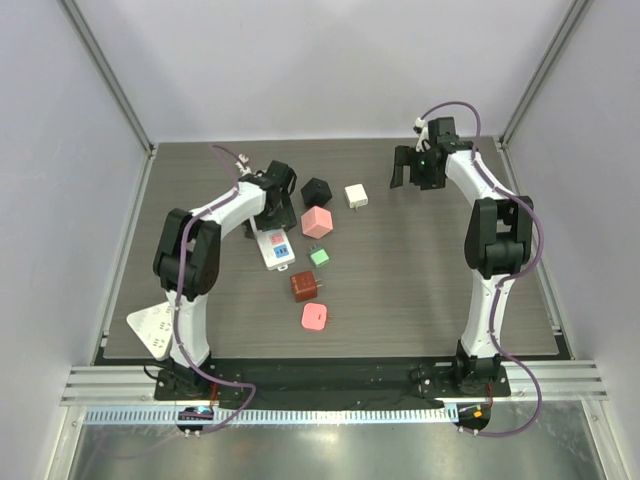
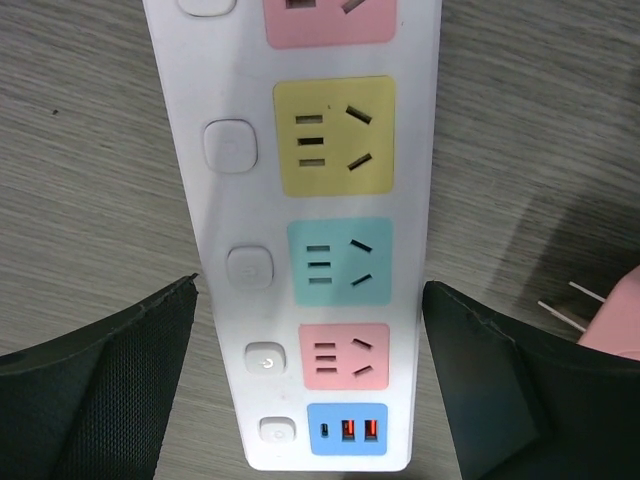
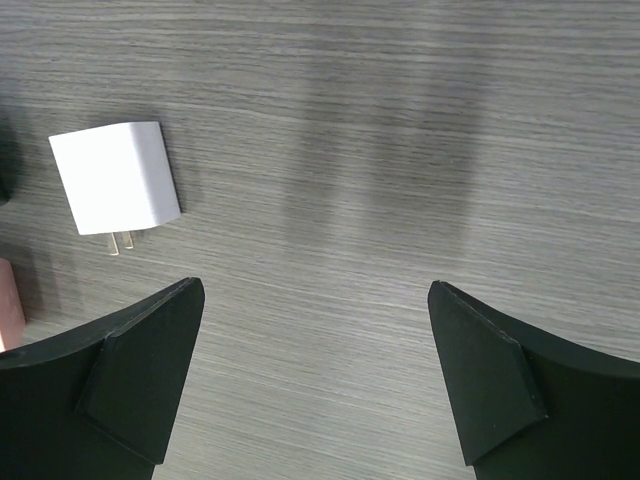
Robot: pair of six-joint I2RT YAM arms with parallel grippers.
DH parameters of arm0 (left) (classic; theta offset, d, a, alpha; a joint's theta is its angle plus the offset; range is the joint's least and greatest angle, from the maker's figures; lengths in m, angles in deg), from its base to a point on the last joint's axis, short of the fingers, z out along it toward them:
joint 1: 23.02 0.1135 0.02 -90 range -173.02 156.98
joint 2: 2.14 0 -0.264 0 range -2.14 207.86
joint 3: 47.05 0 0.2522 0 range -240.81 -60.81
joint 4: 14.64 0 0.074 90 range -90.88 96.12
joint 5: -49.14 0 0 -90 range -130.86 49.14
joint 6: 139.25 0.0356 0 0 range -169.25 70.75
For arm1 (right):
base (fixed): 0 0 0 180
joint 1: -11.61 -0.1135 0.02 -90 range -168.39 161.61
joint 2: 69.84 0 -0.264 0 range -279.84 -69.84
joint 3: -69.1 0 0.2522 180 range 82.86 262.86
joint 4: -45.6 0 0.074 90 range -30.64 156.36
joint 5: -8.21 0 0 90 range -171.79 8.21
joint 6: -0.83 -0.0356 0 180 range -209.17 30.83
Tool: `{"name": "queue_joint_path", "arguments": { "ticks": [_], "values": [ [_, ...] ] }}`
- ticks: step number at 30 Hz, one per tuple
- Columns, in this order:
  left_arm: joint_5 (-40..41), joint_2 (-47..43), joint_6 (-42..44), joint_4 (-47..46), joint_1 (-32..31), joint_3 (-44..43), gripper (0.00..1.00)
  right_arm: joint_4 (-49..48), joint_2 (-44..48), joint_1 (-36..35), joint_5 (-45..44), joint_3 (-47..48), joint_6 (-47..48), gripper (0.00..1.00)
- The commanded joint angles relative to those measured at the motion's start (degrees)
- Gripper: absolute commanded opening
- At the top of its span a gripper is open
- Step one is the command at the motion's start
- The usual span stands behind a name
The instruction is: Pull the plug off the socket
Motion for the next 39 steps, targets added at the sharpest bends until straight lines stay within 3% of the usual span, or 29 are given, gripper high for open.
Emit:
{"name": "queue_joint_path", "arguments": {
  "ticks": [1, 6, 10, 14, 16, 19, 24, 30, 32, 33, 36, 39],
  "values": [
    [1.31, 0.84, 1.61, -1.98, 0.3, -0.1, 0.94, -1.73, 3.34, 0.27, 0.86, -0.15, 1.26, 1.0],
    [-3.24, 0.15, 4.86, -7.5, 3.55, 5.42, 0.81, -1.91, 3.7, 0.53, 0.6, -0.85, 2.23, 1.0],
    [-4.67, -2.4, 15.73, -9.19, 6.27, 7.72, 0.58, -2.08, 3.26, 0.62, 0.34, -0.85, 2.76, 1.0],
    [-5.1, -2.85, 24.69, -4.46, 9.79, 5.18, 0.53, -2.17, 2.64, 0.62, 1.04, -0.32, 2.76, 1.0],
    [0.67, -2.58, 29.63, -2.87, 10.58, 4.12, 0.53, -2.17, 2.56, 0.62, 1.39, -0.5, 2.84, 1.0],
    [2.81, -1.35, 35.8, -0.66, 14.26, 2.28, 0.53, -2.26, 2.64, 0.71, 1.57, -0.76, 3.46, 1.0],
    [5.7, -1.35, 47.55, -8.91, 19.37, 5.43, 0.54, -2.26, 2.38, 0.71, 2.18, -0.85, 3.9, 1.0],
    [7.47, 3.12, 48.9, -10.5, 25.77, -0.62, 0.55, -2.43, 1.68, 0.62, 2.71, -0.59, 3.81, 1.0],
    [9.65, 4.62, 51.18, -12.61, 26.49, -2.03, 0.59, -2.52, 1.15, 0.71, 2.97, -0.41, 3.81, 1.0],
    [10.62, 5.32, 53.62, -12.44, 26.67, -2.91, 0.68, -2.52, 0.97, 0.71, 3.06, -0.32, 3.72, 1.0],
    [14.84, 7.7, 55.84, -12.52, 26.75, -5.55, 0.8, -2.43, 0.45, 0.71, 3.15, 0.11, 3.9, 1.0],
    [15.46, 8.14, 55.06, -13.58, 28.15, -6.78, 0.86, -2.43, 0.01, 0.71, 3.41, 0.56, 3.55, 1.0]
  ]
}}
